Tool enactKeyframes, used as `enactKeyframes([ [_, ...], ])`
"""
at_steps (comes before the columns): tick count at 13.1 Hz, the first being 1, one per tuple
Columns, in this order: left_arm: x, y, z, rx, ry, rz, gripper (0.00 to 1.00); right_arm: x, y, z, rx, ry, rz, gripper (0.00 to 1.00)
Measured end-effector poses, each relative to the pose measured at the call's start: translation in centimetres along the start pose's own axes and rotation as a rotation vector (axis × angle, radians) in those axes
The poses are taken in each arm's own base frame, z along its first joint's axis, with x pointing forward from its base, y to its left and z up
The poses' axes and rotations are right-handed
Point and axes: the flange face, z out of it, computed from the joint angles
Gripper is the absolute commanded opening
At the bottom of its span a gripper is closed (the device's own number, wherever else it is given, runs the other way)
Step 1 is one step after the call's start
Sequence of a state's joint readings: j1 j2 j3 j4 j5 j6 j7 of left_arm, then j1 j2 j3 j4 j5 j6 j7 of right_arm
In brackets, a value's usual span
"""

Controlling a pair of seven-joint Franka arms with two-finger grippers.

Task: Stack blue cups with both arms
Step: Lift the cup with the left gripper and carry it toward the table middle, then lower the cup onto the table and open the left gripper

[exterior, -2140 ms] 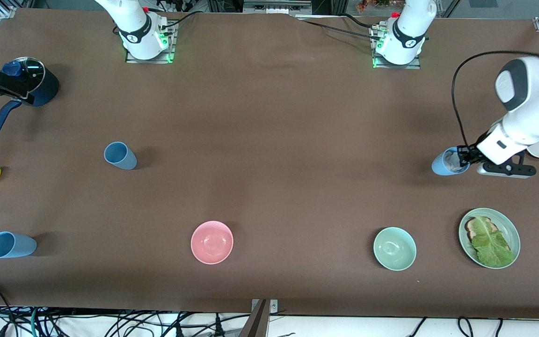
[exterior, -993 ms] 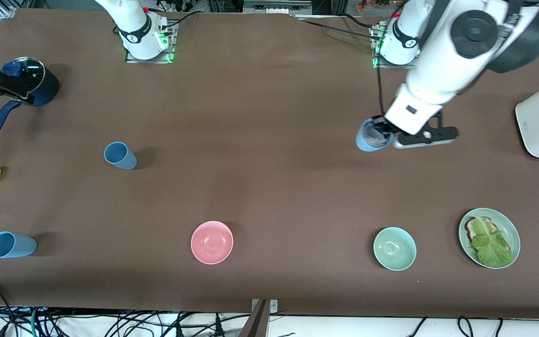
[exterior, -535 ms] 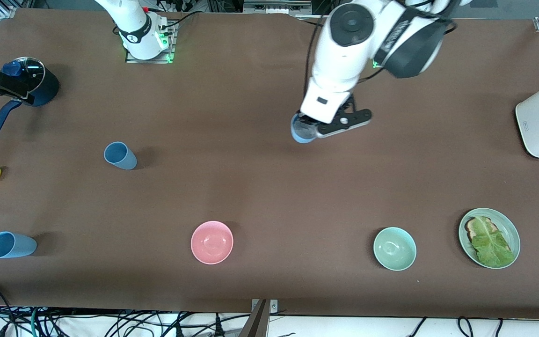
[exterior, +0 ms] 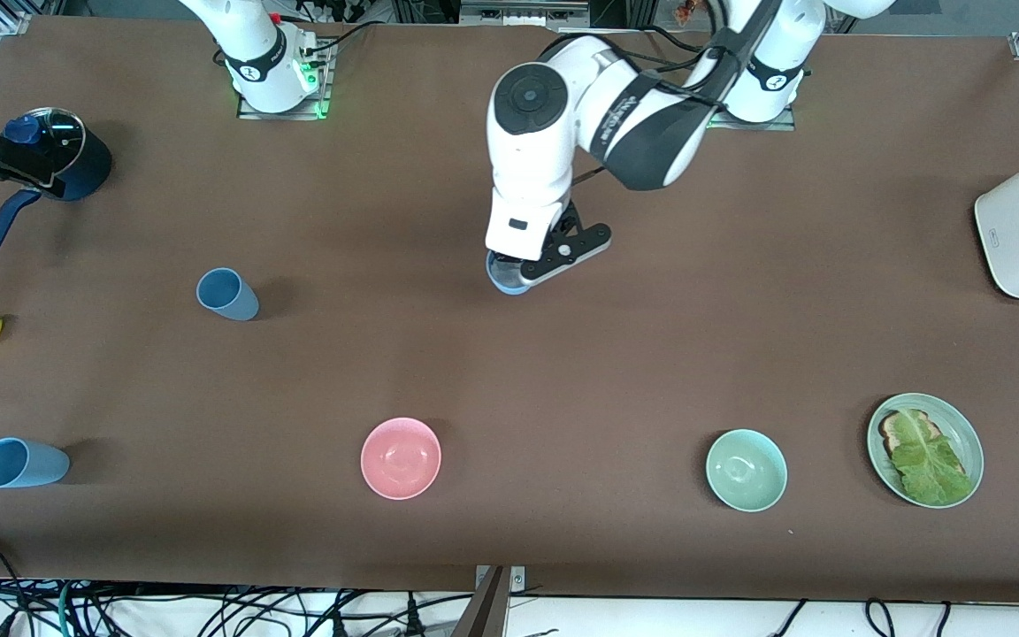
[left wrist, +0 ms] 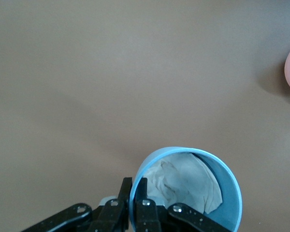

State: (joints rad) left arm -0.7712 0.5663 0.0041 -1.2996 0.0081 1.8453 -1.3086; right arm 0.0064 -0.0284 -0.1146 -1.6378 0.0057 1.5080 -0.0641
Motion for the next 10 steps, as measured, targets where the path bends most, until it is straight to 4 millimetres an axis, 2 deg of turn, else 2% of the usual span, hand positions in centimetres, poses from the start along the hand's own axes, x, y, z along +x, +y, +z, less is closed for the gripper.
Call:
enactKeyframes([
  [4,-1.1,1.8,4.3,-0.014,0.011,-0.053,0.0,0.0,0.0,0.0,0.0,0.0,0.0,1.0],
  [10,-1.7,3.3,9.8,-0.024,0.018,-0.086,0.0,0.0,0.0,0.0,0.0,0.0,0.0,1.0],
])
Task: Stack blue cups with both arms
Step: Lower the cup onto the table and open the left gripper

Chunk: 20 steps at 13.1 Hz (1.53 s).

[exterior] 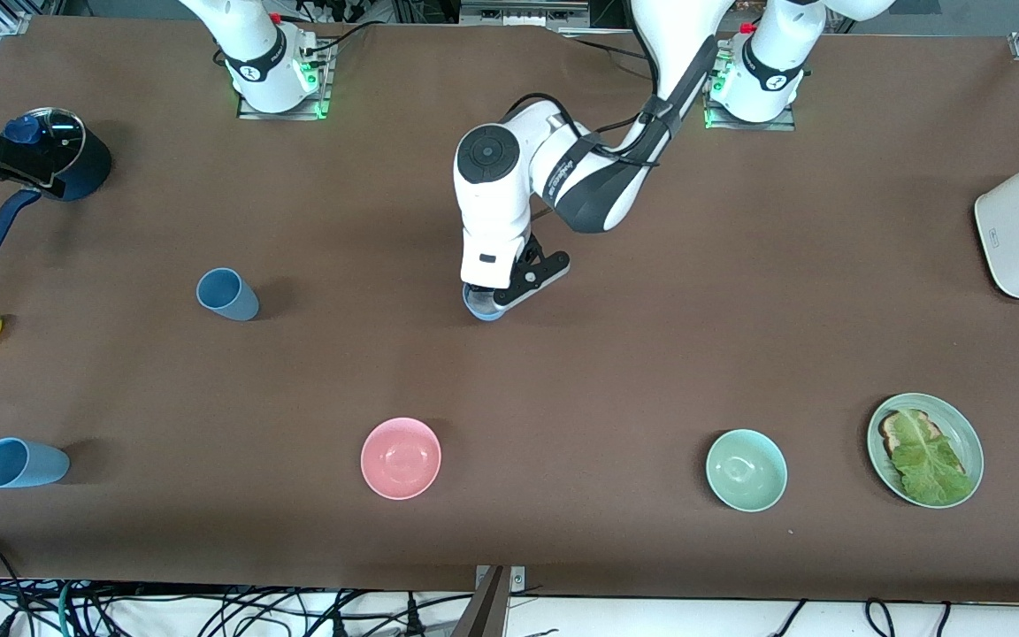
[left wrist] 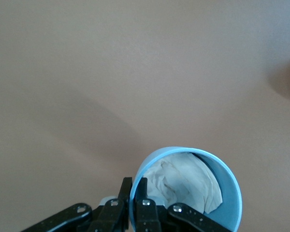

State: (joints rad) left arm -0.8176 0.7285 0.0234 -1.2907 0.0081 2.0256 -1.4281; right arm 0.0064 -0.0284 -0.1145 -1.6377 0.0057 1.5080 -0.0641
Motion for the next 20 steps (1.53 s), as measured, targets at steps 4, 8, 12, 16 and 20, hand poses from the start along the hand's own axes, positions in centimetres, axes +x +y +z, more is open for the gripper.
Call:
enactKeyframes([
  [4,-0.3,0.5,2.9,-0.012,0.004,-0.021,0.0,0.0,0.0,0.0,0.0,0.0,0.0,1.0],
  [8,-0.7,0.8,5.3,-0.012,0.008,-0.044,0.0,0.0,0.0,0.0,0.0,0.0,0.0,1.0],
  [12,-0.8,0.9,5.8,-0.019,0.012,-0.054,0.0,0.0,0.0,0.0,0.0,0.0,0.0,1.0],
  [16,-0.8,1.0,5.6,-0.023,0.013,-0.057,0.13,0.0,0.0,0.0,0.0,0.0,0.0,1.0],
  [20,-0.8,1.0,5.8,-0.02,0.013,-0.058,0.34,0.0,0.0,0.0,0.0,0.0,0.0,1.0],
])
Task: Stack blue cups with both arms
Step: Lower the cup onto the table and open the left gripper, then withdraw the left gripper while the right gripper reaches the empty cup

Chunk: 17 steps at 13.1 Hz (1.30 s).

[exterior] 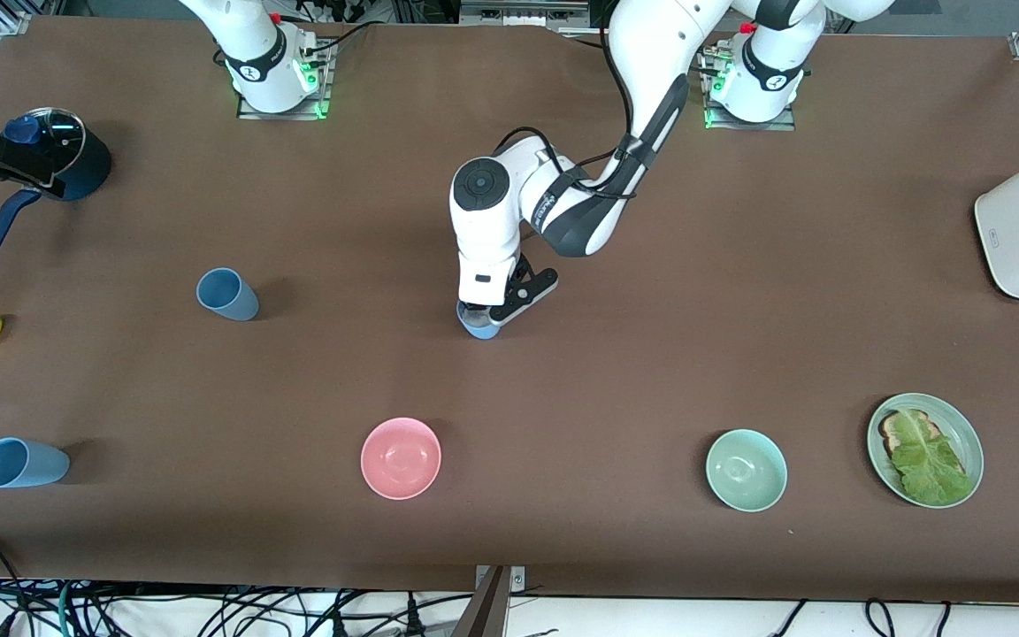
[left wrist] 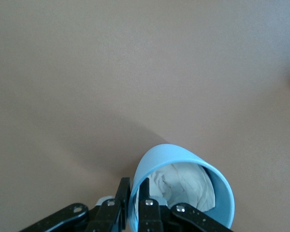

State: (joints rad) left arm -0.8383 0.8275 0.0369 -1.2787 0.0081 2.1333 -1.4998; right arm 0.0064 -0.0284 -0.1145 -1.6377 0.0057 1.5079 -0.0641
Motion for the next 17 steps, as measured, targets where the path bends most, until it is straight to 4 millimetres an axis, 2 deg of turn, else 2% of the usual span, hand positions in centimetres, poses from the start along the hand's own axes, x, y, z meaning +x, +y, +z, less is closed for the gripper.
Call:
enactKeyframes([
  [2,0.0,0.0,0.2,0.003,0.0,0.0,0.97,0.0,0.0,0.0,0.0,0.0,0.0,1.0],
  [3,0.0,0.0,0.3,0.003,0.0,0.0,1.0,0.0,0.0,0.0,0.0,0.0,0.0,1.0],
  [6,-0.1,0.1,-0.1,-0.003,0.02,0.013,1.0,0.0,0.0,0.0,0.0,-0.002,0.0,1.0],
  [10,-0.4,0.7,-1.6,-0.031,0.031,0.037,1.0,-0.1,-0.1,0.1,0.0,-0.009,-0.002,1.0],
  [12,-0.3,0.8,-3.6,-0.046,0.035,0.105,1.0,-0.1,-0.2,0.2,0.0,-0.016,-0.003,1.0],
  [15,0.6,0.1,-8.3,-0.034,0.042,0.211,1.0,0.3,-1.3,1.0,-0.002,-0.037,-0.023,1.0],
  [17,3.2,-1.5,-12.4,0.018,0.038,0.305,1.0,0.7,-1.8,2.2,-0.004,-0.061,-0.032,1.0],
])
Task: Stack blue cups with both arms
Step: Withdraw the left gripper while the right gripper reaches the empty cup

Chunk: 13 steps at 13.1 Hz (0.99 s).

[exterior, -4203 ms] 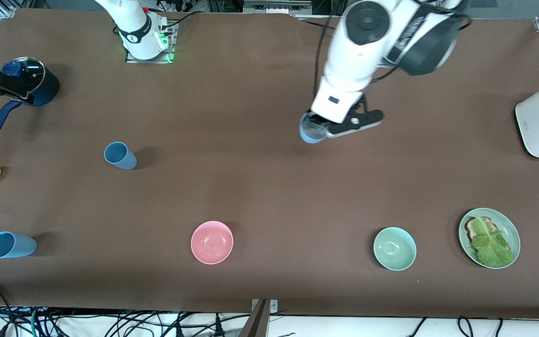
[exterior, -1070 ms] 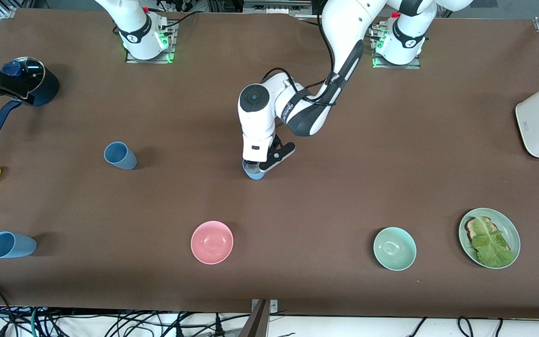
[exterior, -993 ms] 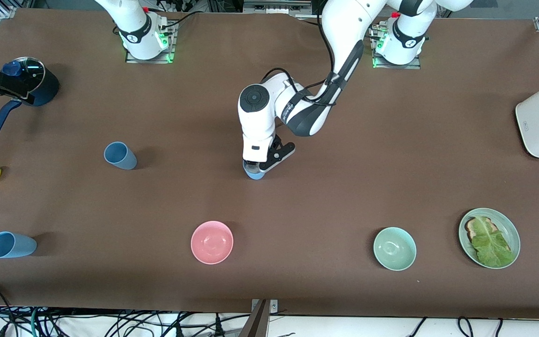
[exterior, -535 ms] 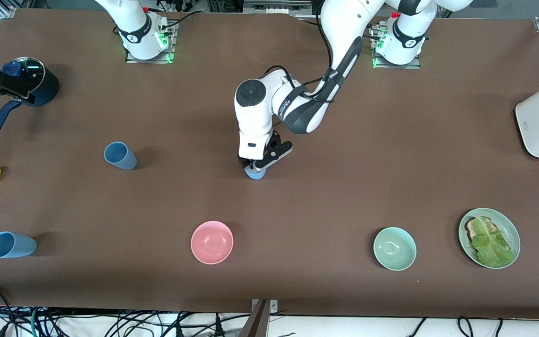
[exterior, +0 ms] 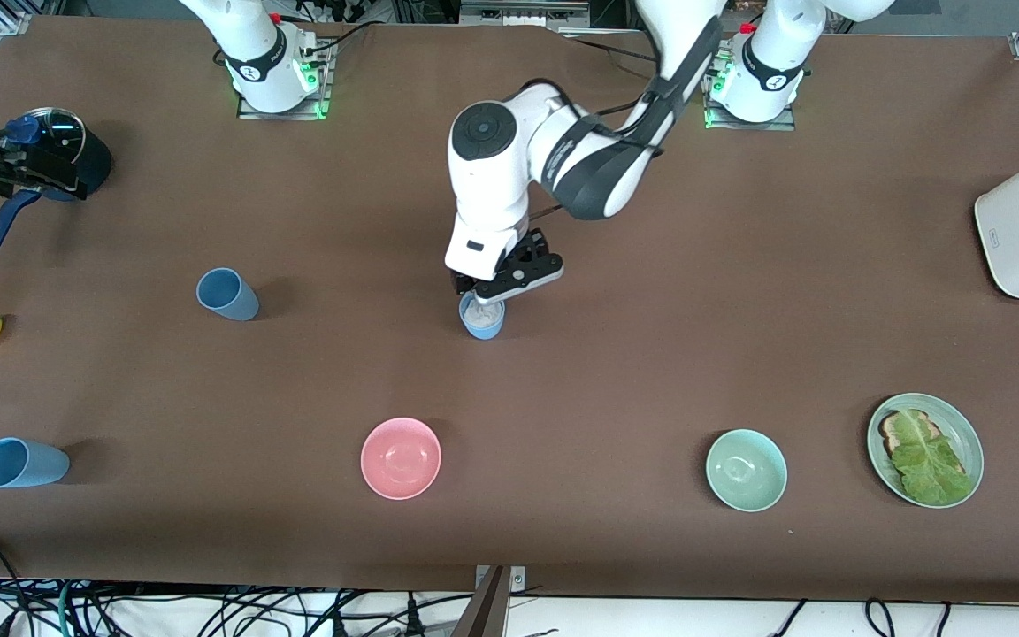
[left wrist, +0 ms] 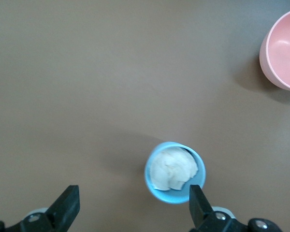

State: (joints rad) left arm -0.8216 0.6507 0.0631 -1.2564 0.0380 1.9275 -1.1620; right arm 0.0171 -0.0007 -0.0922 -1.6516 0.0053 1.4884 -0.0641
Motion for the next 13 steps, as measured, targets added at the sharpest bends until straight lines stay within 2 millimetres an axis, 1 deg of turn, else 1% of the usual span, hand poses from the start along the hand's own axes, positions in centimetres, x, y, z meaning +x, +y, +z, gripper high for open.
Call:
enactKeyframes([
  [3,6.0,-6.0,-6.3,0.047,-0.042,0.089,1.0,1.0,0.0,2.0,-0.001,-0.01,0.0,1.0],
  [5,9.6,-10.0,-9.6,0.048,-0.059,0.081,1.0,1.9,0.1,4.4,-0.003,0.018,0.0,1.0],
  [6,10.8,-11.6,-10.9,0.05,-0.065,0.069,1.0,2.3,0.1,6.0,-0.004,0.027,0.0,1.0],
  [7,11.5,-13.0,-12.1,0.056,-0.072,0.056,1.0,2.6,0.1,7.9,-0.004,0.032,0.0,1.0],
  [9,13.3,-15.8,-14.1,0.06,-0.08,0.05,1.0,3.0,0.1,12.2,-0.006,0.05,-0.001,1.0],
  [10,14.7,-17.6,-15.2,0.056,-0.08,0.053,1.0,3.0,0.0,14.3,-0.007,0.064,-0.002,1.0],
  [12,17.9,-22.6,-17.7,0.044,-0.077,0.037,1.0,2.9,-0.1,18.1,-0.01,0.097,-0.004,1.0],
  [13,19.3,-25.2,-19.3,0.027,-0.069,0.013,1.0,2.8,-0.1,19.9,-0.012,0.118,-0.005,1.0],
])
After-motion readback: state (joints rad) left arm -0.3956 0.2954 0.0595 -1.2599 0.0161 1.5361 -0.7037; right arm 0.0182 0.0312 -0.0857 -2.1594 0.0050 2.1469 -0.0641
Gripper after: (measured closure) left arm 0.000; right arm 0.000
